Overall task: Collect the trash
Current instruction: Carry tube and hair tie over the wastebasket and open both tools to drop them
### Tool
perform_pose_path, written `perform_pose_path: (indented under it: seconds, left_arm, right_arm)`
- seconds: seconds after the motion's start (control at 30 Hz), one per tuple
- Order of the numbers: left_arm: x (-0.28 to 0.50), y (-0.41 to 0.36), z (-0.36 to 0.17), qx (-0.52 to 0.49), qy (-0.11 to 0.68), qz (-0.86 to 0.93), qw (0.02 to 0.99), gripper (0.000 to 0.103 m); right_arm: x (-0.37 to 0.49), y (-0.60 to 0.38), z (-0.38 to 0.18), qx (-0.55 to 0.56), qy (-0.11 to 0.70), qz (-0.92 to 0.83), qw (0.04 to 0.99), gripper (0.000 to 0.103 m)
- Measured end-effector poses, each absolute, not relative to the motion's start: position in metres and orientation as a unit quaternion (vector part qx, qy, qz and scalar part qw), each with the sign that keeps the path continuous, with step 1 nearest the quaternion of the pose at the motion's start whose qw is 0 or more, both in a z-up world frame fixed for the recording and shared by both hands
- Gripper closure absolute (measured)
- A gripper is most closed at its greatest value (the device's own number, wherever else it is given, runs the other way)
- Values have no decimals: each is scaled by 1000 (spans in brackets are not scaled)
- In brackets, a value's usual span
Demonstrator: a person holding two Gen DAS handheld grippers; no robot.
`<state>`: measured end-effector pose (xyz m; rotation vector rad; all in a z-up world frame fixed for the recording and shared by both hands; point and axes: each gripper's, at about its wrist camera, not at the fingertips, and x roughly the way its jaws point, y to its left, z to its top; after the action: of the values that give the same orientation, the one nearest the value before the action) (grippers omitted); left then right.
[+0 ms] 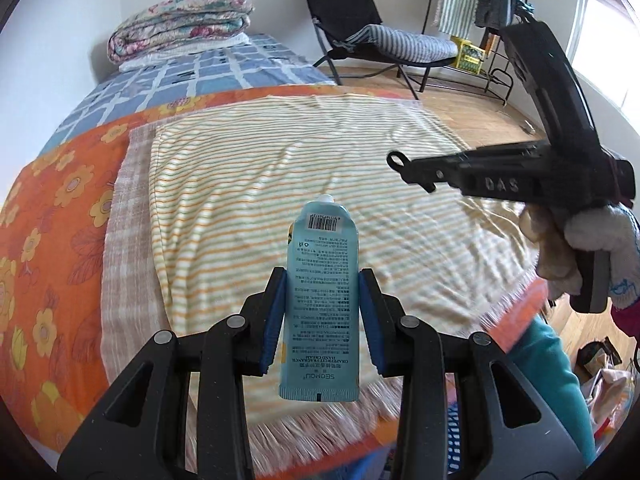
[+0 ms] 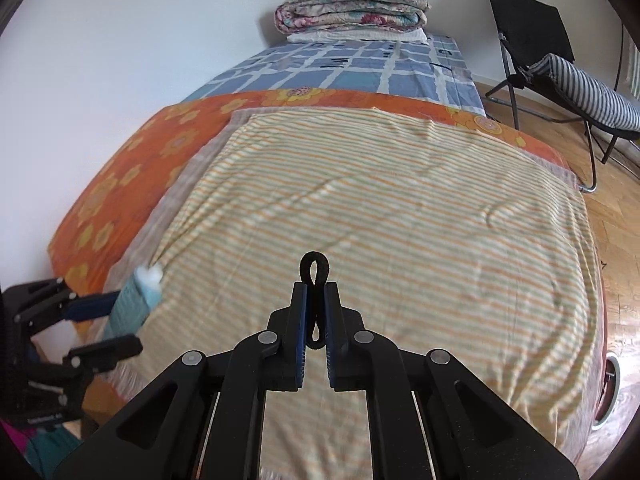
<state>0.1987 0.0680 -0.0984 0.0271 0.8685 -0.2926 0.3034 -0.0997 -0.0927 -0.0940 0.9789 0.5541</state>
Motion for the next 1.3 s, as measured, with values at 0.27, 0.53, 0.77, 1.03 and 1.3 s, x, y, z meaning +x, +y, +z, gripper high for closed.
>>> perform_pose_path:
  seconds: [0.27, 0.53, 0.77, 1.03, 1.3]
  left_arm:
    - [144, 49, -88, 19, 418, -154, 895, 67]
    - [94, 39, -95, 10, 426, -166, 889, 67]
    - [66, 33, -122, -4, 453, -172, 875, 67]
    - [42, 28, -153, -11, 489, -178, 854, 67]
    - [26, 24, -168, -12, 503, -180, 845, 67]
  right_arm:
    - [227, -122, -83, -51, 458, 272, 845, 97]
    - [160, -137, -90, -54, 460, 270, 844, 97]
    - [114, -145, -101, -61, 465, 270, 841, 97]
    - [77, -153, -131, -59, 493, 271, 825, 97]
    - [56, -157, -154, -45, 519, 276, 808, 97]
